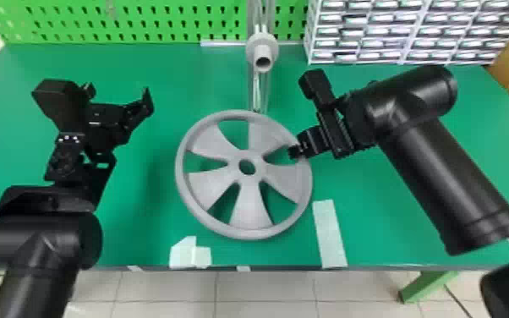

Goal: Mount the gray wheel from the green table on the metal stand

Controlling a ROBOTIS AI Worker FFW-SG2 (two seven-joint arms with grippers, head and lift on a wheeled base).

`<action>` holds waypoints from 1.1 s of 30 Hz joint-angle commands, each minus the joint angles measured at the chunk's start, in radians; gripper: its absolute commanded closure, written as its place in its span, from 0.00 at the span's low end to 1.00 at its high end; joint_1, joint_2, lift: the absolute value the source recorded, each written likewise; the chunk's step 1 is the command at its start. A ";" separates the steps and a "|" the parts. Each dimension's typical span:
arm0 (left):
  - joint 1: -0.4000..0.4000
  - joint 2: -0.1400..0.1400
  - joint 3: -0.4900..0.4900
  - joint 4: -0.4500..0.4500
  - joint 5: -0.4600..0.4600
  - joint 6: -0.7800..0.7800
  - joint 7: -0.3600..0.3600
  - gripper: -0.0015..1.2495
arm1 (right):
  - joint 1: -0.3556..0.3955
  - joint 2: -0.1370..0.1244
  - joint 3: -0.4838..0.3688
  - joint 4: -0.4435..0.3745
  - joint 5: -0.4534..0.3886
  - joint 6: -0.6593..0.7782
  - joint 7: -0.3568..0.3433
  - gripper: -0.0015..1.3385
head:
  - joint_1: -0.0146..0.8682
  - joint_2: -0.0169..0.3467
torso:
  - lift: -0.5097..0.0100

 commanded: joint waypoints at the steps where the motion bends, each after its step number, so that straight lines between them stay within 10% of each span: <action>1: 0.013 -0.001 0.005 -0.023 0.013 0.008 0.014 0.09 | 0.063 -0.001 -0.046 -0.074 0.012 -0.031 -0.009 0.84 | 1.00 0.19 | 0.79; 33: 0.068 -0.001 0.022 -0.100 0.053 0.018 0.126 0.10 | 0.486 0.021 -0.206 -0.424 0.018 -0.486 -0.253 0.85 | 1.00 0.19 | 0.79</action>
